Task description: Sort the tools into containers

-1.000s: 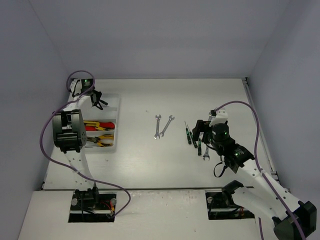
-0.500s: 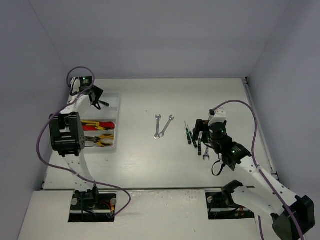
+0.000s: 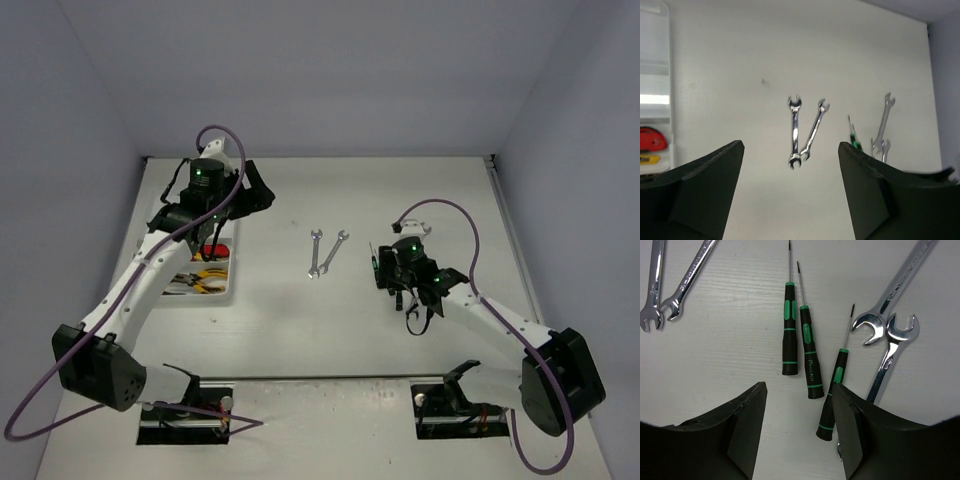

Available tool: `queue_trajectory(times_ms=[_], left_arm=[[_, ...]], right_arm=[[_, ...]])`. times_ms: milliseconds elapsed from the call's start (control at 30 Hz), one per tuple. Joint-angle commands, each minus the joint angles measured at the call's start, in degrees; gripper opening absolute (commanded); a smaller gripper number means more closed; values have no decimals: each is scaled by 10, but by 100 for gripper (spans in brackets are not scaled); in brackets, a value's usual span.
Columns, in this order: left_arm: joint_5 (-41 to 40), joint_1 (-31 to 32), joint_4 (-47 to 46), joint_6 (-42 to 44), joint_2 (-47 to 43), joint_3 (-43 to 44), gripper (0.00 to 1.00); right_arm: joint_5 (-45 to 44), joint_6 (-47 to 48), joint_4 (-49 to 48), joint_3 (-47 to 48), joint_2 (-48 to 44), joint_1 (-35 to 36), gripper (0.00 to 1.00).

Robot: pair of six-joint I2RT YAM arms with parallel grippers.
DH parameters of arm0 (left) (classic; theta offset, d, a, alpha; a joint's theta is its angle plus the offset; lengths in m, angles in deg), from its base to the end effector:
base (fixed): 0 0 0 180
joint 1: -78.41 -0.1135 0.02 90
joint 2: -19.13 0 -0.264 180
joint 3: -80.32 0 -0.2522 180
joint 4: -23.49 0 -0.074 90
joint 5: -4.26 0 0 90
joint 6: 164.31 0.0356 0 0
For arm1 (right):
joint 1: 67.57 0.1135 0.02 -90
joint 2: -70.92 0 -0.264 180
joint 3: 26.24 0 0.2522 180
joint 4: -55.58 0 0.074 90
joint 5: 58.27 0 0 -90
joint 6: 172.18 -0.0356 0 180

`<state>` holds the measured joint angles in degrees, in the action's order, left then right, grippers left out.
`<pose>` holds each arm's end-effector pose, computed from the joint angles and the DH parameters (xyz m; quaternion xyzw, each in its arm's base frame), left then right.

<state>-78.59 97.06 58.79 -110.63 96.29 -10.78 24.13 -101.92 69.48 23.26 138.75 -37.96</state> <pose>0.2909 -0.1028 0.3785 -0.0945 0.8303 -0.2986 0.4610 0.2216 0.1205 0.2204 -0.0433 0.8732 0.1485 0.4622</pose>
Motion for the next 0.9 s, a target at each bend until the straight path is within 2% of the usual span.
queue_trajectory(times_ms=[0, 100, 200, 267, 333, 400, 567, 867], left_arm=[[44, -14, 65, 69, -73, -43, 76], [53, -14, 71, 84, -116, -78, 76], [84, 0, 64, 60, -135, -115, 76], [66, 30, 55, 34, -135, -123, 76], [37, 86, 42, 22, -125, -126, 76], [24, 107, 39, 9, -105, -120, 76], [13, 115, 42, -8, -84, -122, 76], [15, 116, 35, -42, -150, -200, 76]], right_arm=[[26, 18, -31, 42, 32, -3, 49], [15, 16, -31, 46, 47, -4, 49], [-8, 6, -32, 44, 45, -5, 49], [-20, 0, -32, 41, 38, -6, 49], [-23, 0, -33, 39, 31, -10, 48], [-10, 7, -34, 40, 34, -10, 46], [40, 34, -46, 54, 71, -10, 38], [65, 43, -68, 84, 171, -9, 32]])
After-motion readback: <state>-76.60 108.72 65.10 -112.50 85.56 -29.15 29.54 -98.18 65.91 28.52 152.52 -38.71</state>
